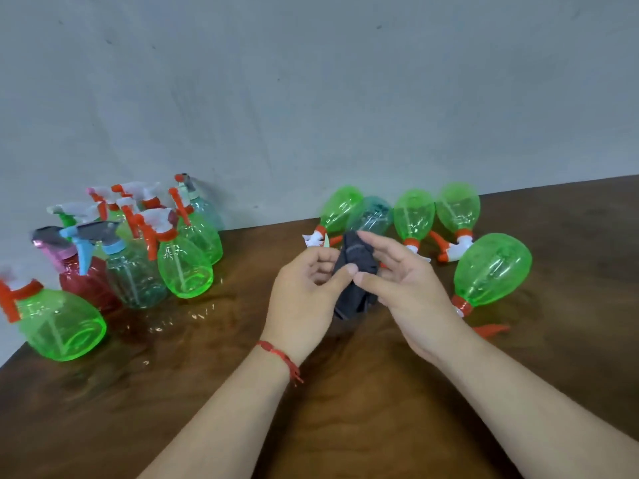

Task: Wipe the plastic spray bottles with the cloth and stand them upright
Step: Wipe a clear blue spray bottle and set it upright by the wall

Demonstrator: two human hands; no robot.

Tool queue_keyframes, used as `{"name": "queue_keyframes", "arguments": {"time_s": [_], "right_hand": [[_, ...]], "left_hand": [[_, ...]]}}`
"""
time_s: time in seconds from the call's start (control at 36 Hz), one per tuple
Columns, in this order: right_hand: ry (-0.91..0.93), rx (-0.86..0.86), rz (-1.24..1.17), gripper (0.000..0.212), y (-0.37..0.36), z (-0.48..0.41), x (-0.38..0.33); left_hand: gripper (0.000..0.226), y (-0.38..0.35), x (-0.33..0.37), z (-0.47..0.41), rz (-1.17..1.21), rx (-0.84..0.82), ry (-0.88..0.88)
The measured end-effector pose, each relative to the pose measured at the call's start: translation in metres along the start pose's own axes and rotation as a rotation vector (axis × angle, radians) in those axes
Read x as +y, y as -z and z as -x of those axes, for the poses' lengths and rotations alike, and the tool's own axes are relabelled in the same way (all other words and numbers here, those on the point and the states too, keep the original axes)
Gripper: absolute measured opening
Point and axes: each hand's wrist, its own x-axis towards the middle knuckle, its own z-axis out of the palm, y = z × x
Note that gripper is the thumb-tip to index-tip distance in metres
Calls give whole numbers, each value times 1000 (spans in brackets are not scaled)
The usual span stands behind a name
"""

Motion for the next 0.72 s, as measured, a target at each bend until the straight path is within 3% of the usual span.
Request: {"name": "queue_keyframes", "arguments": {"time_s": [0.14,0.19,0.28,0.42,0.53,0.67,0.72], "right_hand": [[23,101,52,45,13,-11,7],[20,160,20,44,17,-14,9],[47,230,3,43,21,-18,9],[99,275,-10,42,24,-18,6],[104,264,9,43,23,-12,7],[137,240,15,43,19,-11,6],[148,230,5,43,19,-12,5]], "left_hand": [[6,-6,-1,-11,82,-35,71],[14,0,-2,-28,-71,-48,12],[8,9,-12,-66,-381,-57,-4],[53,2,-32,-110,-920,-335,-4],[48,-10,-38,-106,-1238,-405,-142],[67,-3,-36,-67,-1299,-311,-307],[65,6,-31,-46,-1289,-294,-381]]}}
